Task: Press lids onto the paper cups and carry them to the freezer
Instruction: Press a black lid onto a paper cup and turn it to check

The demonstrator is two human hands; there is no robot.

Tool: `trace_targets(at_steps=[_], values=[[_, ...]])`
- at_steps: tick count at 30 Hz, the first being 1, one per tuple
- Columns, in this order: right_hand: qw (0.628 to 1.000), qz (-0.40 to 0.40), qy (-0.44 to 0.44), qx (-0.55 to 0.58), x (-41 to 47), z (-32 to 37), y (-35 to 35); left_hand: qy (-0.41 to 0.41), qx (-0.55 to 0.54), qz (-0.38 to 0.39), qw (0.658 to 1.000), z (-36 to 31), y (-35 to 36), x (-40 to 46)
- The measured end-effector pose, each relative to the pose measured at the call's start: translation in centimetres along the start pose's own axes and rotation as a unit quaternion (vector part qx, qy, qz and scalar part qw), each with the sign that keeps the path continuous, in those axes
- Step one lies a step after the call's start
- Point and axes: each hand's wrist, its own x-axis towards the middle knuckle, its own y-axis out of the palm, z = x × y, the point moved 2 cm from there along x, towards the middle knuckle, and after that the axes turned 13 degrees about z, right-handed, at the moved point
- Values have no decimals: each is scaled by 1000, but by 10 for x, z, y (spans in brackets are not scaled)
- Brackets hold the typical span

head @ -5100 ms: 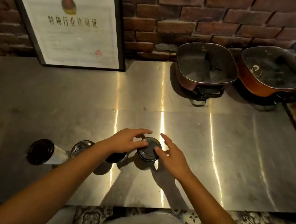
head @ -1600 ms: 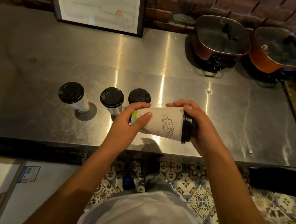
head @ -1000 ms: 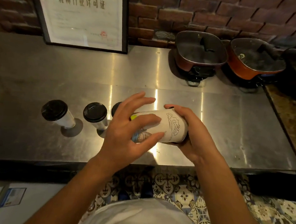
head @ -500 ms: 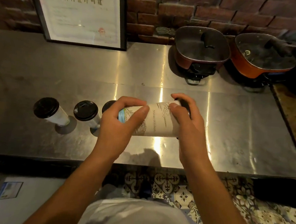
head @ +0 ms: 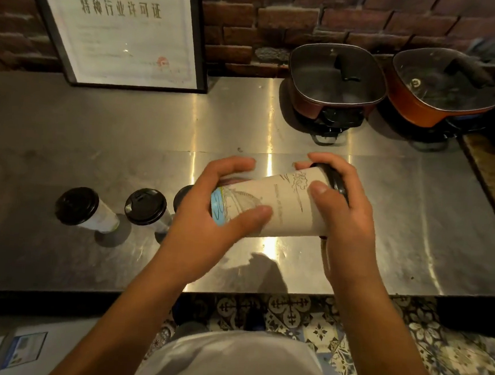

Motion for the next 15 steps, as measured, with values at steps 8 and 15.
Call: trace_targets(at_steps=[8,15], values=[[992,-16,103,73,7,1,8,182,175,-64,965,11,3,-2],[978,3,-153,-142,-10,-1,14,-107,-160,-52,980,5,1,1]])
